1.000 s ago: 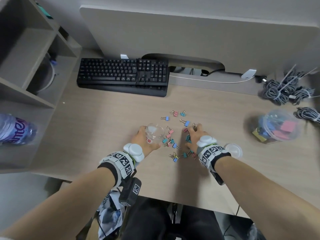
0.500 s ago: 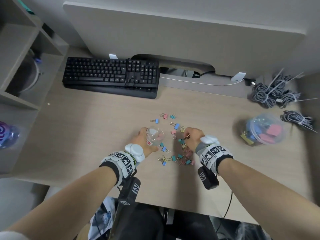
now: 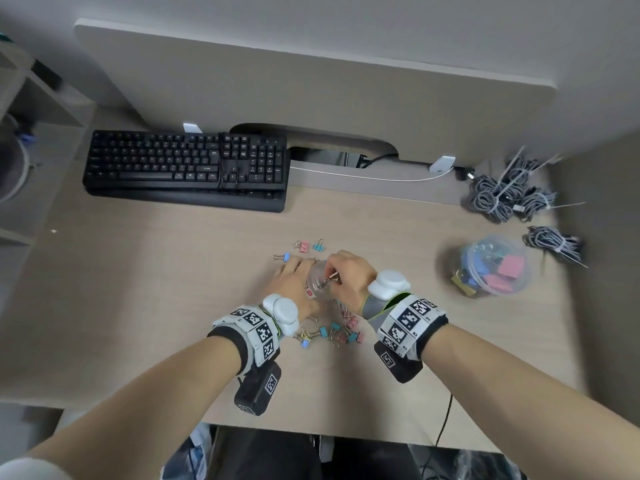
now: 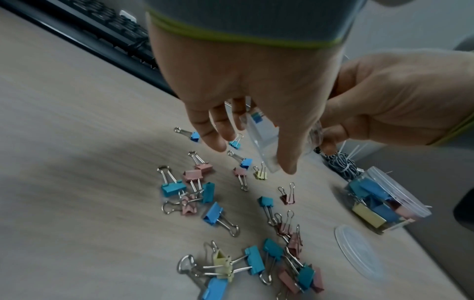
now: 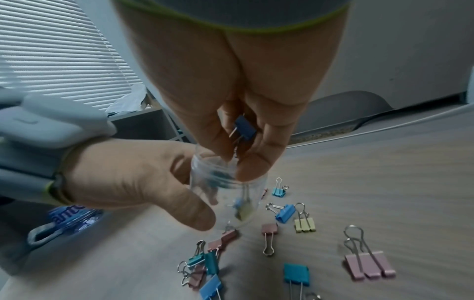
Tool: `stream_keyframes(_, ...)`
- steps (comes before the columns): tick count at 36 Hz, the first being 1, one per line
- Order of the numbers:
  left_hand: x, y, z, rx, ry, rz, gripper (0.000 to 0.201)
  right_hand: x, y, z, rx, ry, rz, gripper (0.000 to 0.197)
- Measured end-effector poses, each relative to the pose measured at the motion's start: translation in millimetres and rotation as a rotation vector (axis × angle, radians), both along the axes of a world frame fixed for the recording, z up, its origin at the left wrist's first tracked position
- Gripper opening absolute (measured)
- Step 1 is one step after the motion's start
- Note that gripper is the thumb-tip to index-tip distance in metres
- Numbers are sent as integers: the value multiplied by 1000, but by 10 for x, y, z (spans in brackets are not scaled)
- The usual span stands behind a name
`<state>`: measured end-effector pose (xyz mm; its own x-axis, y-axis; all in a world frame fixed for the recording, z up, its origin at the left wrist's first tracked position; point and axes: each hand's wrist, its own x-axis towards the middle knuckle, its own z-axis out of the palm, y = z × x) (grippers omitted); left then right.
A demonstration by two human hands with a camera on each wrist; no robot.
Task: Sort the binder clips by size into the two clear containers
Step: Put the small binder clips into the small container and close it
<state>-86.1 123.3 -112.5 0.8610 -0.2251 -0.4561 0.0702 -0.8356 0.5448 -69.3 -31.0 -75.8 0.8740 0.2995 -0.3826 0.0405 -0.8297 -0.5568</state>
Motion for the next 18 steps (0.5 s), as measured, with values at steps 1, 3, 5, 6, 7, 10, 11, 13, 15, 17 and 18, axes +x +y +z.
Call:
stream_keyframes(1, 12, 1, -2, 2, -1, -5, 65, -14, -4, 6, 16, 1, 21, 18)
stream_keyframes(3, 46, 18, -1, -19, 16, 17, 62, -26, -19, 26, 39, -4, 47, 19)
stream_keyframes(5, 74, 36, -1, -32, 30, 25, 62, -29, -42, 54, 62, -14, 65, 23)
stream_keyframes(6, 80, 44, -1, -35, 31, 26, 62, -30, -52, 63, 75, -21, 71, 25)
stream_keyframes(7, 90, 49, 10, -39, 30, 32, 63, -27, -61, 82, 81, -28, 78, 25)
stream_keyframes(10, 114, 92, 3, -43, 35, 40, 67, -34, -58, 121, 74, -54, 105, 20)
stream_keyframes(11, 123, 103, -1, -49, 37, 38, 68, -40, -57, 134, 67, -51, 119, 19)
stream_keyframes(13, 137, 130, 0, -73, 46, 51, 66, -48, -38, 146, 53, -44, 163, 20)
stream_keyframes(15, 142, 140, 8, -92, 46, 65, 66, -54, -25, 156, 46, -55, 189, 20)
stream_keyframes(17, 141, 170, 0, -92, 44, 76, 68, -37, -18, 145, 70, -91, 142, 17)
stream_keyframes(18, 134, 192, -8, -93, 45, 83, 70, -17, -23, 134, 83, -101, 98, 15)
